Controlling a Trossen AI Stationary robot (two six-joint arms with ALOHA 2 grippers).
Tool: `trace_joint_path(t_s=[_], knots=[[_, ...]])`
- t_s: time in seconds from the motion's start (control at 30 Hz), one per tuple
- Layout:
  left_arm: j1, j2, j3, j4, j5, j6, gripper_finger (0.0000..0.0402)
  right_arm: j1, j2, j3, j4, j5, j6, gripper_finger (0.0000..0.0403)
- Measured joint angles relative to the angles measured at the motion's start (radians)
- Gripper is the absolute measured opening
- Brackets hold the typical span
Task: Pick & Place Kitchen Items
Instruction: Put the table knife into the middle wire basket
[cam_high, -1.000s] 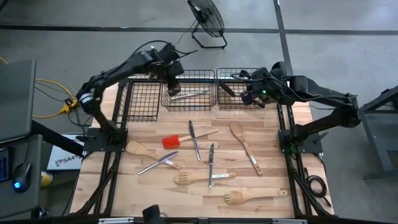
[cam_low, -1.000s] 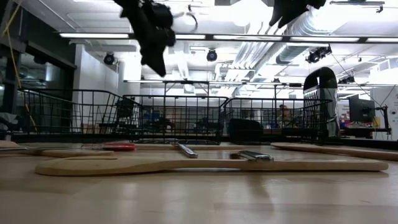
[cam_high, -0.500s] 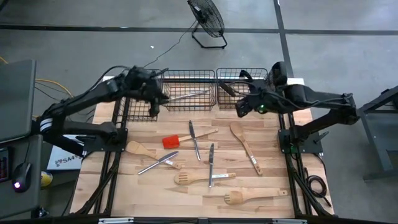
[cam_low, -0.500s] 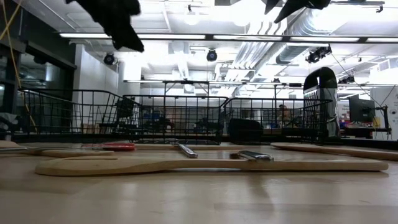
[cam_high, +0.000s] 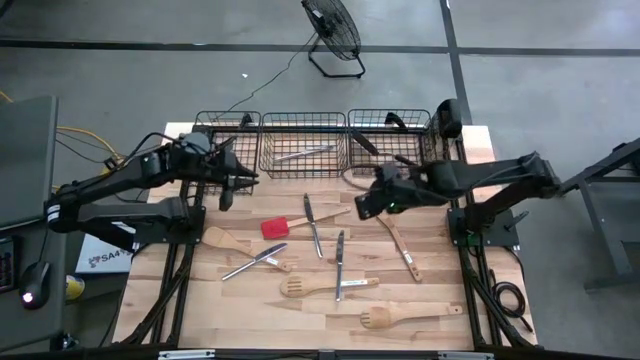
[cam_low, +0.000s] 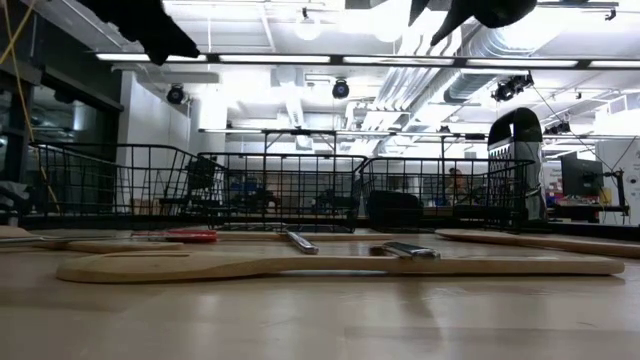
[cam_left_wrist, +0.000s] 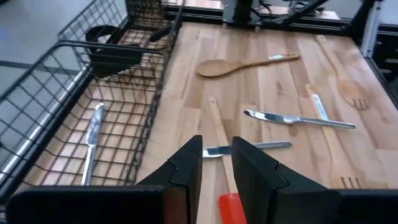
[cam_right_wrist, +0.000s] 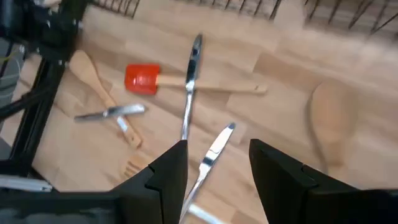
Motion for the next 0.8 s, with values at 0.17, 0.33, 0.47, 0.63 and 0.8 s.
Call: trace_joint_path(t_s=[0.17, 0.33, 0.47, 0.63, 0.8], knots=[[-0.037, -0.03, -0.027, -0.001, -0.003, -0.018, 0.0086, 0.051, 0.088, 0.0, 0.039, -0.02, 0.079, 0.0164], [-0.064, -0.032, -0.029, 0.0, -0.014, -0.022, 0.0086, 0.088, 0.201, 0.0, 0.055, -0.087, 0.158, 0.0164], [-0.064, -0.032, -0.029, 0.001, -0.016, -0.022, 0.0086, 0.11, 0.286, 0.0, 0.061, -0.128, 0.227, 0.0164], [-0.064, -0.032, -0.029, 0.001, -0.016, -0.021, 0.0086, 0.136, 0.365, 0.0, 0.074, -0.131, 0.302, 0.0164], [-0.064, -0.032, -0.029, 0.002, -0.016, -0.021, 0.0086, 0.156, 0.429, 0.0, 0.141, -0.128, 0.352, 0.0164]])
